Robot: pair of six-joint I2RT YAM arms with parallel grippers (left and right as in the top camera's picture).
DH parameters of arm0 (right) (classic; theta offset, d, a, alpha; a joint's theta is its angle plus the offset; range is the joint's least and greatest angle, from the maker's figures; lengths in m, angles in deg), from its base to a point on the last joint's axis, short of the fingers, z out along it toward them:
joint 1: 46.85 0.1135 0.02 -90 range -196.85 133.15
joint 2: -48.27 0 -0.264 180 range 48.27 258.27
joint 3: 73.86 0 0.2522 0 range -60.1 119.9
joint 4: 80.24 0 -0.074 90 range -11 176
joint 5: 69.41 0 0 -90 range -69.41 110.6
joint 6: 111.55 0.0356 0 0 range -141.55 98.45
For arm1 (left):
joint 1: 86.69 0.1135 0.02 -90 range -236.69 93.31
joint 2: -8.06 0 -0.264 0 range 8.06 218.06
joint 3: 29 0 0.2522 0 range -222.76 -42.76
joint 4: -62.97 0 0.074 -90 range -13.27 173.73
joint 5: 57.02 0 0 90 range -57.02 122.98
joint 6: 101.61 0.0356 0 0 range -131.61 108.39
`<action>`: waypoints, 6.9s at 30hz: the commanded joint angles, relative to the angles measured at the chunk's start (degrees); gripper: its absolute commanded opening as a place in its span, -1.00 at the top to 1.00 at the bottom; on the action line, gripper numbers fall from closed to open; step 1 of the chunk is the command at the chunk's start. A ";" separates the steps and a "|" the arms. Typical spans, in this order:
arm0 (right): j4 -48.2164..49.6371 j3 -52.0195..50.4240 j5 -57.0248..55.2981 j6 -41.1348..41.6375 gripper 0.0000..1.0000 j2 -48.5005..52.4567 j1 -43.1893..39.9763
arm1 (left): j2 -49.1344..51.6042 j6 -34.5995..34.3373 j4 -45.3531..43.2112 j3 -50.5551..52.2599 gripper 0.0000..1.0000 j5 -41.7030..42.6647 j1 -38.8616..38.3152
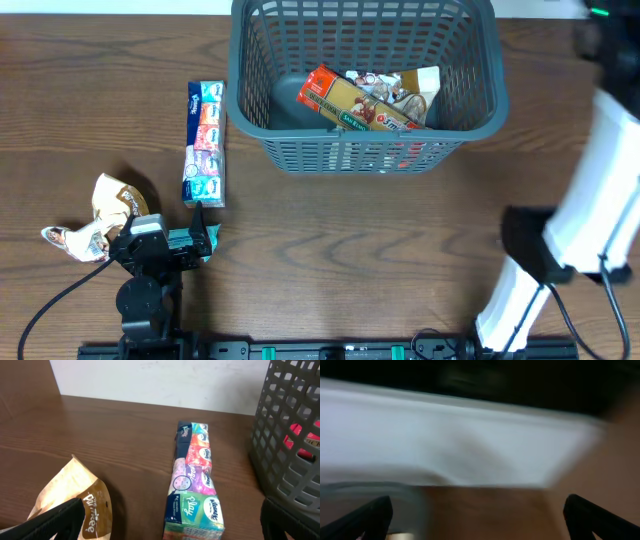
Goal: Pack container
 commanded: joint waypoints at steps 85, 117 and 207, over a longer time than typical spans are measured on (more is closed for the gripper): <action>-5.18 -45.88 -5.55 24.41 -0.99 0.72 -16.17 | 87.43 1.42 32.20 -60.17 -0.97 9.79 0.24; -5.18 -45.88 -5.55 24.41 -0.99 0.72 -16.17 | 109.42 8.13 33.66 -78.29 -0.97 5.77 -2.21; -5.20 -45.88 -5.55 24.41 -0.98 0.72 -16.17 | 86.86 7.17 25.55 -101.13 0.89 -5.60 -34.86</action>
